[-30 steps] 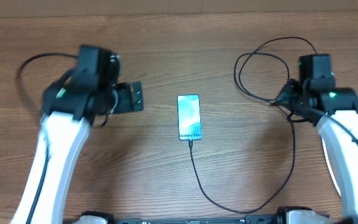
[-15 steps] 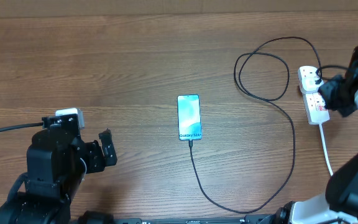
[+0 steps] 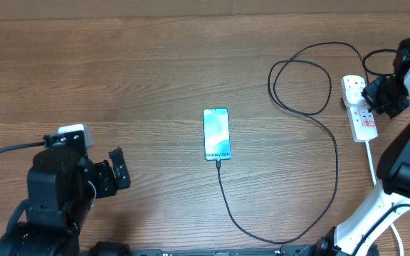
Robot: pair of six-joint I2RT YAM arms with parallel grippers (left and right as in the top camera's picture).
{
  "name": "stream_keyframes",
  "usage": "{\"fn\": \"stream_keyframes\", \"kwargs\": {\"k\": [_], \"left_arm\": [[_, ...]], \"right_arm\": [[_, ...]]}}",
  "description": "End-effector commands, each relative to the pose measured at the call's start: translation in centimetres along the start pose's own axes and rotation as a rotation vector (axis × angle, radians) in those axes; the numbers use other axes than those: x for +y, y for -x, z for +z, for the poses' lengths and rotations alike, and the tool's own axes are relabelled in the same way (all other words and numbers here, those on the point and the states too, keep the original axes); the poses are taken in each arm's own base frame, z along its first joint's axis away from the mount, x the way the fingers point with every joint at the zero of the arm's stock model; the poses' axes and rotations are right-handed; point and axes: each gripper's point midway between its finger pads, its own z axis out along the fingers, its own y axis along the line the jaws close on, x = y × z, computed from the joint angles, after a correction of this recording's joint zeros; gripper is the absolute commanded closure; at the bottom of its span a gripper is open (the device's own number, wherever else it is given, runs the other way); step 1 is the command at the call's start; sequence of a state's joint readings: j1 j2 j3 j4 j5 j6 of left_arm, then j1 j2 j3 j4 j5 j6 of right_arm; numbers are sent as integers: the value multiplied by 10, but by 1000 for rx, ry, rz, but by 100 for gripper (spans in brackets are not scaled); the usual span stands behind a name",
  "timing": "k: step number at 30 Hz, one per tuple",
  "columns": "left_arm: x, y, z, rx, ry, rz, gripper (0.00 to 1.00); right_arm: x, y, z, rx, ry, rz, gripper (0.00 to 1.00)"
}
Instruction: Plug charger to phone and switch on socket
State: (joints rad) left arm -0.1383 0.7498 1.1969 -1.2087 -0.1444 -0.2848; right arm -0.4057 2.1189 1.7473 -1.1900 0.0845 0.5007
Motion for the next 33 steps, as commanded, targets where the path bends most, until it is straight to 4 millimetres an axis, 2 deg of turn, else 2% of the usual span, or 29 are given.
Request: {"fn": "stream_keyframes", "kwargs": {"k": [1, 6, 13, 27, 29, 33], "left_arm": [[7, 1, -11, -51, 12, -26, 1], [8, 1, -20, -85, 2, -31, 0], [8, 1, -20, -85, 2, -31, 1], [8, 1, -20, -86, 2, -31, 0], [8, 1, -20, -86, 2, -31, 0], [8, 1, -20, -86, 2, -31, 1]], "right_arm": [[-2, 15, 3, -22, 9, 18, 96], [4, 19, 12, -21, 29, 13, 96], [16, 23, 12, -31, 92, 14, 96], [22, 30, 12, -60, 113, 18, 96], [26, 30, 17, -48, 125, 19, 96], [39, 15, 42, 44, 171, -23, 96]]}}
